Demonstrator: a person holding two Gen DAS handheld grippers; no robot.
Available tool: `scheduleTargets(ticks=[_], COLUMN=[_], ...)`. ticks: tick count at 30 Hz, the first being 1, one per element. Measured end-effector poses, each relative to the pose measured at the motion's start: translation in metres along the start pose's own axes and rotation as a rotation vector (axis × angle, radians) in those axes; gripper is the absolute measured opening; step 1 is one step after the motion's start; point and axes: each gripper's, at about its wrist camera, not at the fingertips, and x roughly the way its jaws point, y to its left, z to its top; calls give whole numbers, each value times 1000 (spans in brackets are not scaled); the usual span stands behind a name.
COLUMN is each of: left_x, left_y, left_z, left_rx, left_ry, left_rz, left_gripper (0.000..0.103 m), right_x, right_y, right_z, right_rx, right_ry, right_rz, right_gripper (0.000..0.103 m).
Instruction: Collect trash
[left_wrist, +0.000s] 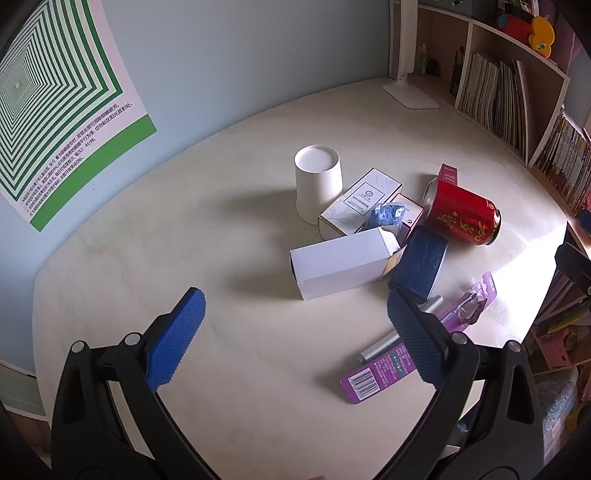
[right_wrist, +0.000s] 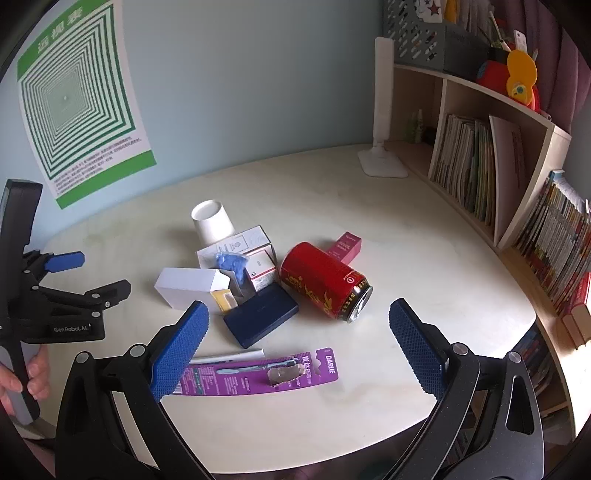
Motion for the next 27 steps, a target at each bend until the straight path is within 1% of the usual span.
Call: scheduleTargets(ticks=[16, 27], left_x=[-3, -1], left_y=[0, 4], left_z=[1, -1], left_rx=[8, -2], left_ry=[6, 15], left_rz=[-1, 0], left_gripper=[97, 97], right_x=[-3, -1], right_y=[-8, -3], right_z=[0, -3], right_rx=[15, 6], right_ry=[12, 20], right_rz=[7, 14], right_gripper=[97, 97])
